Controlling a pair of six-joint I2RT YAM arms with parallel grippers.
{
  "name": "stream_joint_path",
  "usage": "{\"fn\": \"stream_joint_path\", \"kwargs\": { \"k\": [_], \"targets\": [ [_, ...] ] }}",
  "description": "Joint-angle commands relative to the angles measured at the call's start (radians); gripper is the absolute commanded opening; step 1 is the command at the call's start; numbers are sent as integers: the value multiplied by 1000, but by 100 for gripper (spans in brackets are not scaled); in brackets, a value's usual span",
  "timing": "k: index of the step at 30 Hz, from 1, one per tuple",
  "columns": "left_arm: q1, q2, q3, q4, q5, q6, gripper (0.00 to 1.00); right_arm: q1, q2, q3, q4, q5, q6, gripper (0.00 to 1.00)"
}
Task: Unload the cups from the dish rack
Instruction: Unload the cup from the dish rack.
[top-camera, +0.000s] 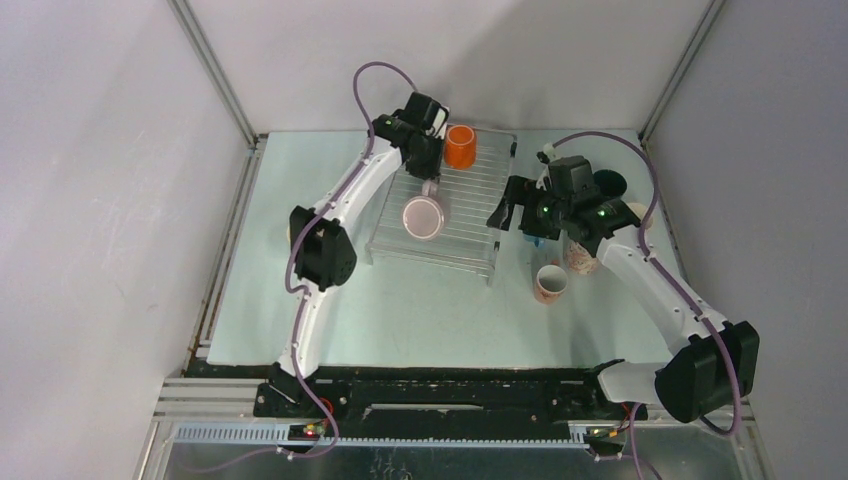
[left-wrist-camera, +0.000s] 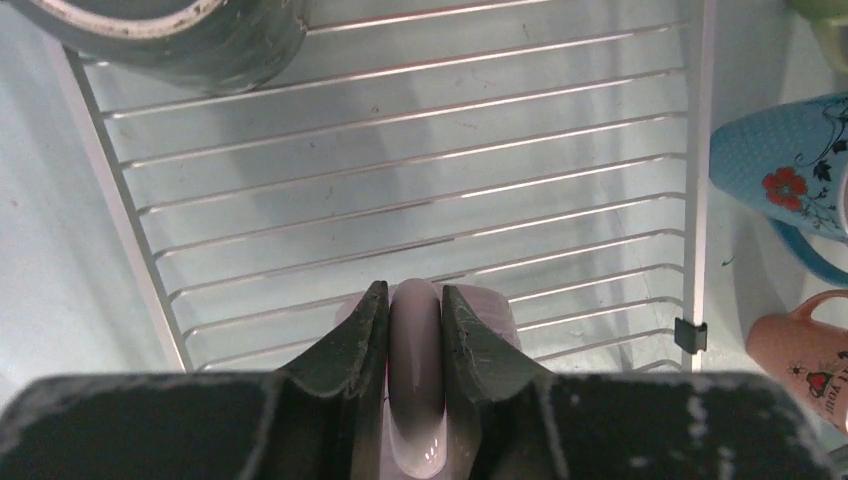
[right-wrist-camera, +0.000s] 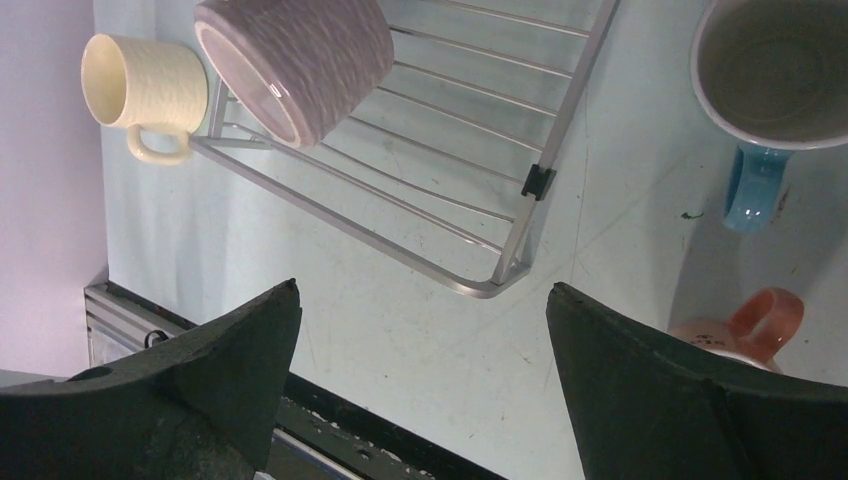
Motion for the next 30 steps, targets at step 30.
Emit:
{"fn": "stream_joint_path", "kwargs": {
  "k": [30],
  "targets": [
    [-48, -143, -182, -17, -116, -38, 24, 62, 6, -2, 11, 60, 13, 99]
  ]
}}
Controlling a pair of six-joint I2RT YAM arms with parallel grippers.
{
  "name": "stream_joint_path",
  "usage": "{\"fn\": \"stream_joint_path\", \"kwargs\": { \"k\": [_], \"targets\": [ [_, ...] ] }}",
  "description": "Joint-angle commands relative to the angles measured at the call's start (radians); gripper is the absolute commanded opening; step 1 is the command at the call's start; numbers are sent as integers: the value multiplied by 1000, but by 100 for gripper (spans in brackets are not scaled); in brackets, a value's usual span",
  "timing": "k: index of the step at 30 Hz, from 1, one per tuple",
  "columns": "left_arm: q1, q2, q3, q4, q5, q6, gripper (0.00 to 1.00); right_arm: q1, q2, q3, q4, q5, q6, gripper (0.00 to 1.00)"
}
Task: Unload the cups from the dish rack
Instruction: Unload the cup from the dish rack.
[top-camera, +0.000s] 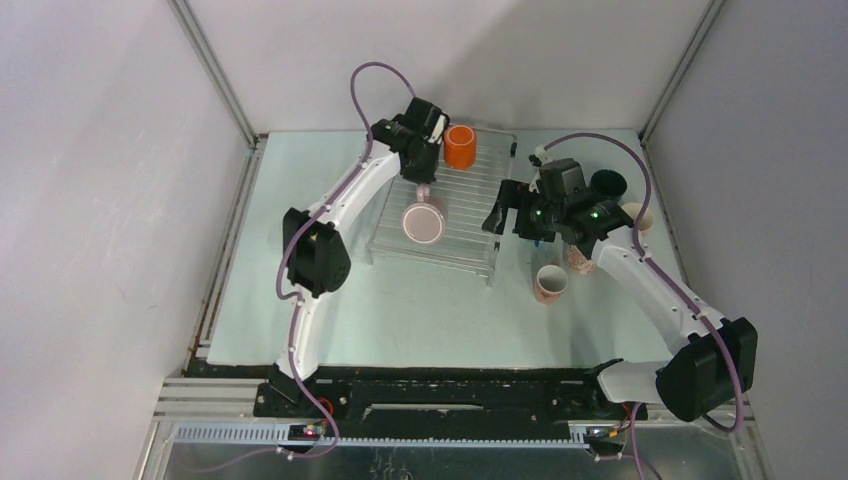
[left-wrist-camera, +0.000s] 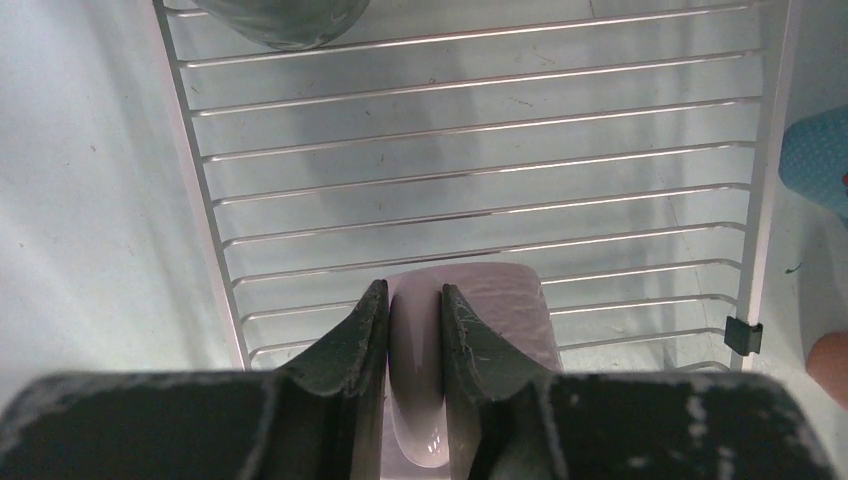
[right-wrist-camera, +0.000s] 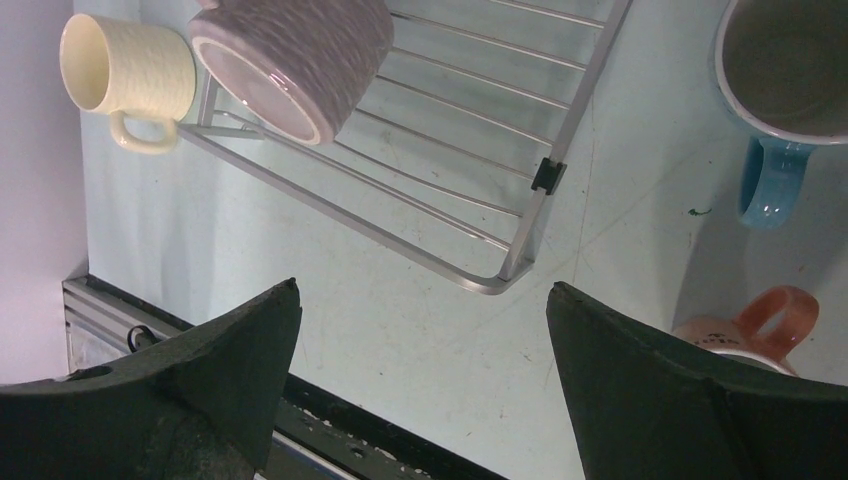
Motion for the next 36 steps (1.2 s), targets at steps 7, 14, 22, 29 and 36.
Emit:
{"fn": "stream_joint_path", "kwargs": {
  "k": [7, 14, 22, 29, 36],
  "targets": [
    [-30, -52, -71, -14, 37, -69, 31, 8, -2, -1, 7, 19, 11, 99],
    [-34, -71, -125, 19, 40, -94, 37, 13, -2, -1, 4, 26, 8, 99],
    [-41, -90, -146, 38, 9, -98, 21, 19, -3, -2, -3, 39, 3, 99],
    [-47, -138, -167, 64, -5, -54, 0, 12, -8, -1, 12, 28, -17, 100],
    [-48, -194, -175, 88, 26, 9, 0, -32, -9, -1, 61, -34, -50, 100]
  ]
}}
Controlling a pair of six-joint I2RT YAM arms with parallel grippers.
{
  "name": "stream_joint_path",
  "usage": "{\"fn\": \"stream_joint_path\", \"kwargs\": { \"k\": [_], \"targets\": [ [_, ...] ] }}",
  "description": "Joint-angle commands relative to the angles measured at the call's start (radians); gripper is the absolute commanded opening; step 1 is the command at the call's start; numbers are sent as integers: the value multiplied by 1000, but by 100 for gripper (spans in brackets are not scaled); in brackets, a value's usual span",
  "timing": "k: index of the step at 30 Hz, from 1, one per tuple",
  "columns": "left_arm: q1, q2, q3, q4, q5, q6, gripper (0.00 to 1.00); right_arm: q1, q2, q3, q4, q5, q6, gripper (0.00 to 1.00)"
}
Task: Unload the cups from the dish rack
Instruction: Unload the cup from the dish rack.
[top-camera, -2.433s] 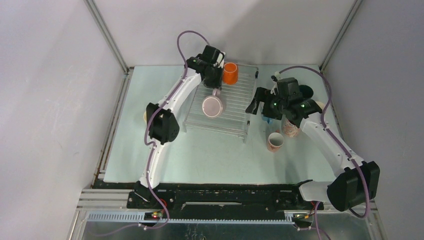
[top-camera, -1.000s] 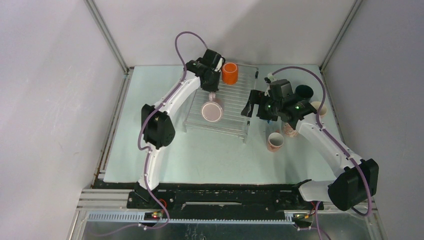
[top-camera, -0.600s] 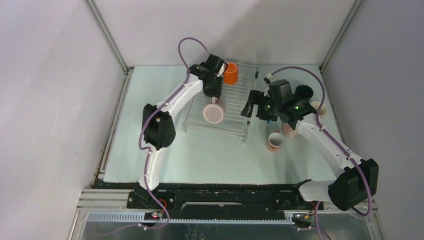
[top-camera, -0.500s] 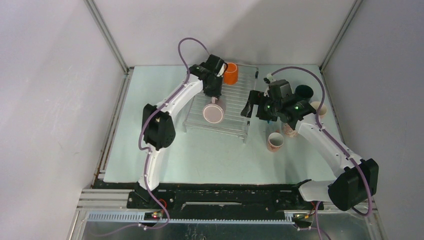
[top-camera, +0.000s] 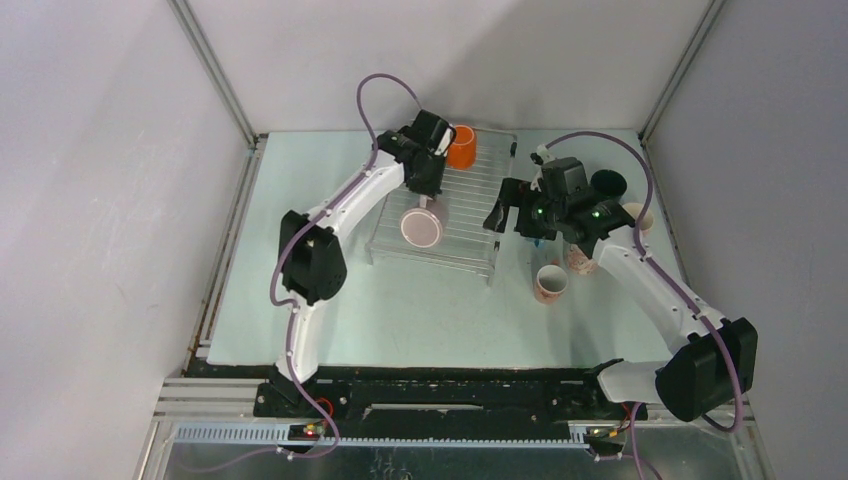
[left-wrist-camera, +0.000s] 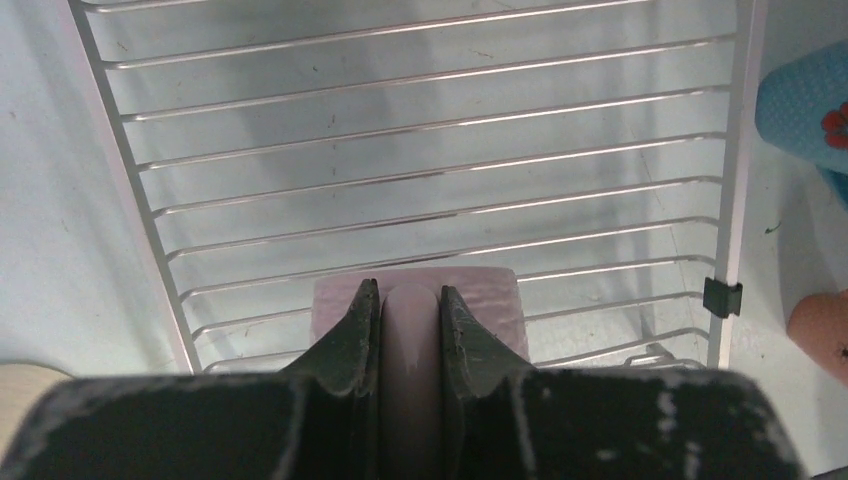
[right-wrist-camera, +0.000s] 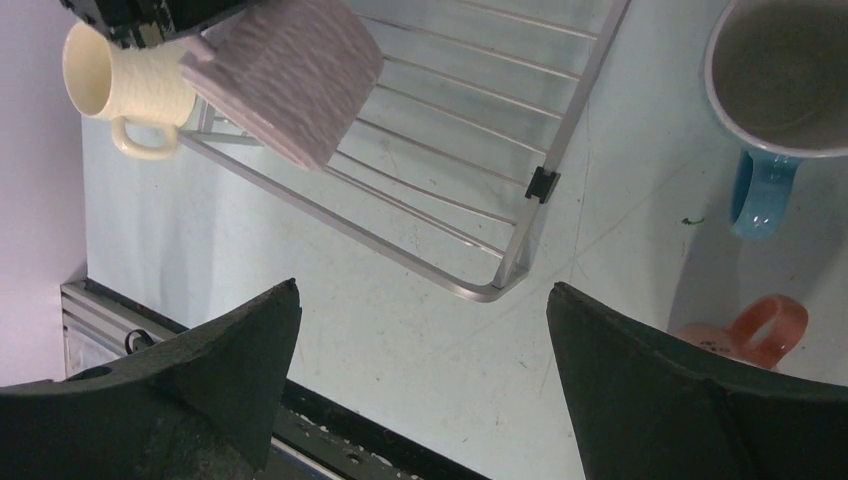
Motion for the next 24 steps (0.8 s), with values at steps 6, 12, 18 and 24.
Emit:
{"fn": "stream_joint_path", "kwargs": {
  "k": [6, 12, 18, 24],
  "targets": [
    [-3, -161, -31, 54, 63, 98, 0, -41, 2, -2, 137, -104, -86, 100],
    [14, -202, -27, 91, 169, 130, 0, -57, 28, -2, 230, -234, -147, 100],
    [28, -243, -27, 109, 299, 174, 0, -96, 60, -1, 321, -389, -165, 100],
    [31, -275, -30, 137, 461, 204, 0, -128, 73, -29, 451, -492, -166, 100]
  ]
}}
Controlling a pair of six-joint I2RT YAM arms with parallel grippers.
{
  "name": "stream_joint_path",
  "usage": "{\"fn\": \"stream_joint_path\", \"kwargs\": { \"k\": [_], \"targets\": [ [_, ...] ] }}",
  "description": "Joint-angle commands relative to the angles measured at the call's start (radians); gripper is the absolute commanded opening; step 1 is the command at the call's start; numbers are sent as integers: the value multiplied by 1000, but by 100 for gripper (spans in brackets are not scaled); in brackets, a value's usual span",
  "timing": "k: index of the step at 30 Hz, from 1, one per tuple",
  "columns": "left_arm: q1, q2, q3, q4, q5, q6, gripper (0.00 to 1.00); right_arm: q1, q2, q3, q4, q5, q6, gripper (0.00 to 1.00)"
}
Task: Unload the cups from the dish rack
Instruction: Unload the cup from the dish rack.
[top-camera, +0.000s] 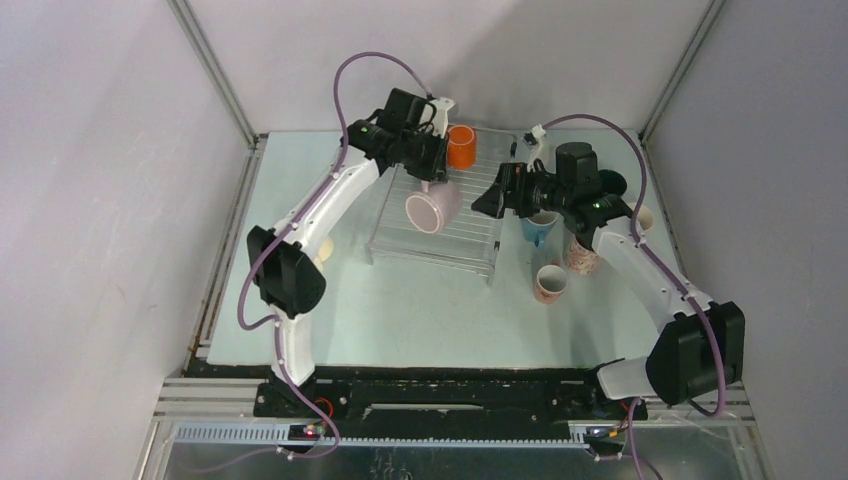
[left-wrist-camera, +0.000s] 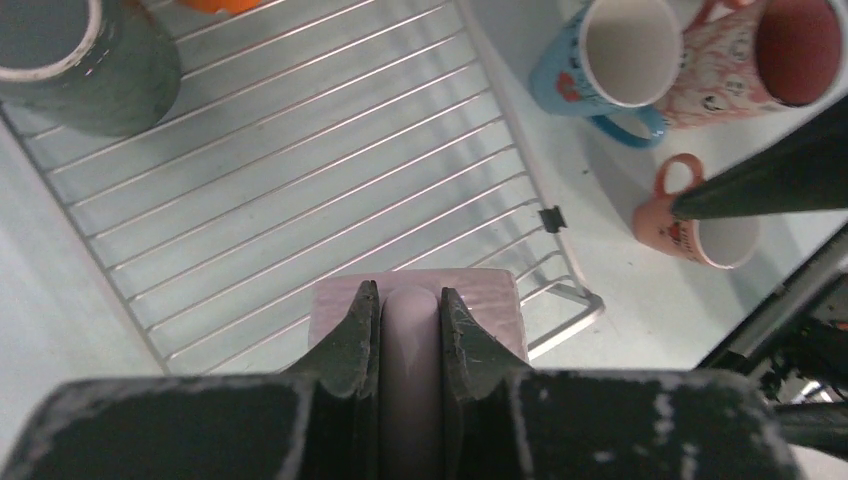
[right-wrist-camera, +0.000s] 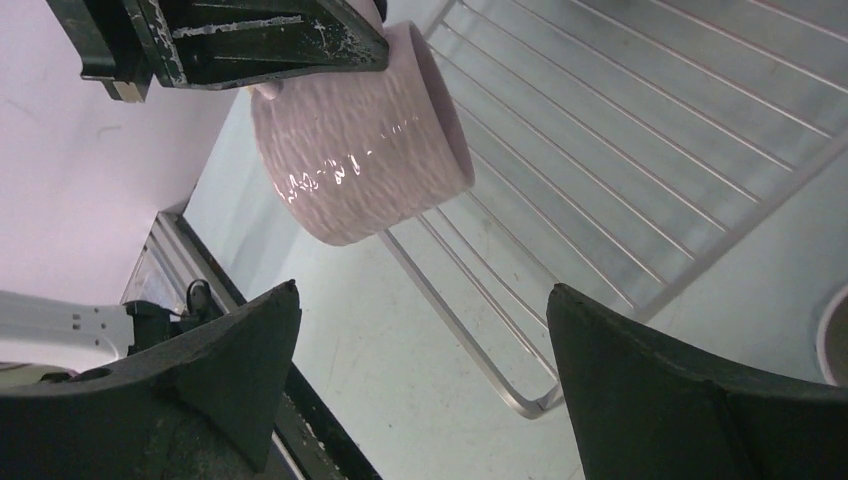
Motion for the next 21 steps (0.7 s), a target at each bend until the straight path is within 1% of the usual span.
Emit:
{"fn": "stream_joint_path", "kwargs": {
  "k": [1, 5, 12, 16, 21],
  "targets": [
    [3, -109, -14, 92, 193, 41, 0, -39, 4, -33, 174, -149, -16, 100],
    [5, -132, -13, 105, 289, 52, 0, -70, 16, -44, 232, -238, -10, 100],
    [5, -145, -14, 124, 458, 56, 0, -73, 38, -45, 334, -360, 41, 100],
    [5, -154, -22, 157, 522, 44, 0, -64, 56, -44, 381, -450, 98, 100],
    [0, -160, -30, 200, 589, 22, 0, -28, 71, -45, 397, -504, 146, 97]
  ]
}}
